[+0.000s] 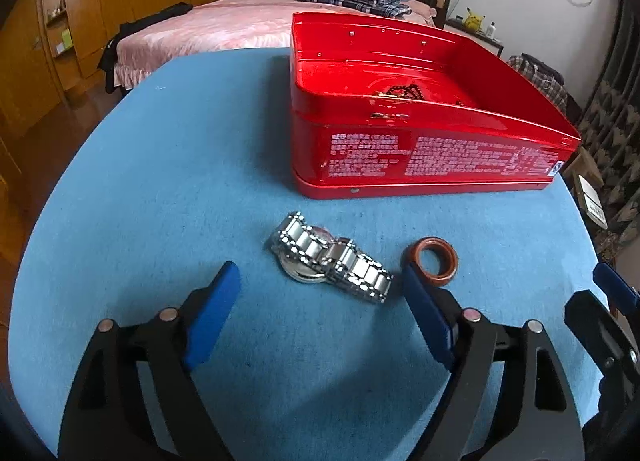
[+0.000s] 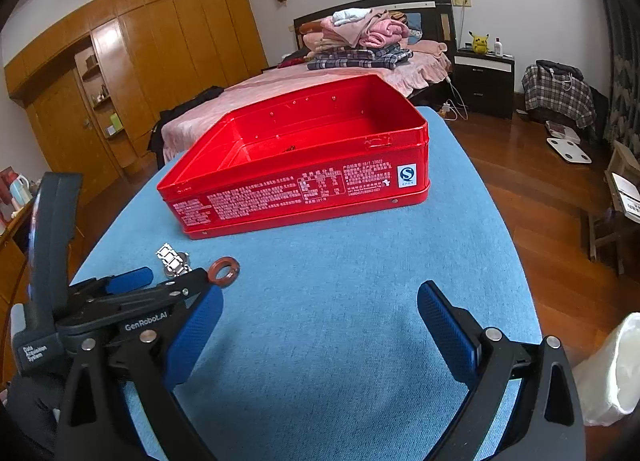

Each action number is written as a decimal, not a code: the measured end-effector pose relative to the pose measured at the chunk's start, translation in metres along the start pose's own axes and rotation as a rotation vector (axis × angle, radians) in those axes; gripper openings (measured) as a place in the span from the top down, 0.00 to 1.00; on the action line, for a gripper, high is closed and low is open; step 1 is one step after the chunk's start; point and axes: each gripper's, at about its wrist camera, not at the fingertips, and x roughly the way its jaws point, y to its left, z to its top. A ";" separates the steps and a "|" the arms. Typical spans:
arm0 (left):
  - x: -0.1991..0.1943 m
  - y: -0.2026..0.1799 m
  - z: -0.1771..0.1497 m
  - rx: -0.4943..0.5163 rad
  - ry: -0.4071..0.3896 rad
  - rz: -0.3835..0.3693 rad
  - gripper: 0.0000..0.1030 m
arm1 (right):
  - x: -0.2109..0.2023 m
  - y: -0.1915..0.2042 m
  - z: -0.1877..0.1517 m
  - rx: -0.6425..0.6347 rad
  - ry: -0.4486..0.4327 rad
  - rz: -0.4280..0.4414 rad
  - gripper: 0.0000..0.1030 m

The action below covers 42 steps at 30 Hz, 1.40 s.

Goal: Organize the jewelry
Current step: 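Close the left tool on the silver watch band and lift it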

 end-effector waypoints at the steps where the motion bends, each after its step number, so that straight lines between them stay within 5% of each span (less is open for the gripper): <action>1: -0.001 0.002 -0.001 -0.002 -0.003 -0.003 0.29 | 0.000 0.000 0.000 0.001 -0.001 -0.001 0.07; 5: -0.008 0.015 -0.006 -0.009 -0.011 -0.035 0.44 | 0.001 -0.001 -0.001 0.006 0.001 -0.003 0.07; 13: -0.023 0.042 -0.021 -0.032 -0.031 -0.060 0.49 | 0.000 -0.003 -0.002 0.003 0.003 -0.001 0.07; 19: -0.027 0.049 -0.018 -0.108 -0.041 -0.118 0.32 | 0.002 0.001 -0.001 -0.007 0.008 0.001 0.07; 36: -0.002 0.031 0.004 -0.063 -0.026 -0.045 0.35 | 0.005 -0.002 0.000 0.010 0.021 0.012 0.07; 41: -0.004 0.031 0.003 -0.055 -0.031 -0.051 0.75 | 0.002 0.001 0.003 0.004 0.015 0.014 0.07; 42: -0.003 0.031 0.003 -0.048 -0.029 -0.060 0.75 | 0.002 0.002 0.003 0.001 0.013 0.013 0.07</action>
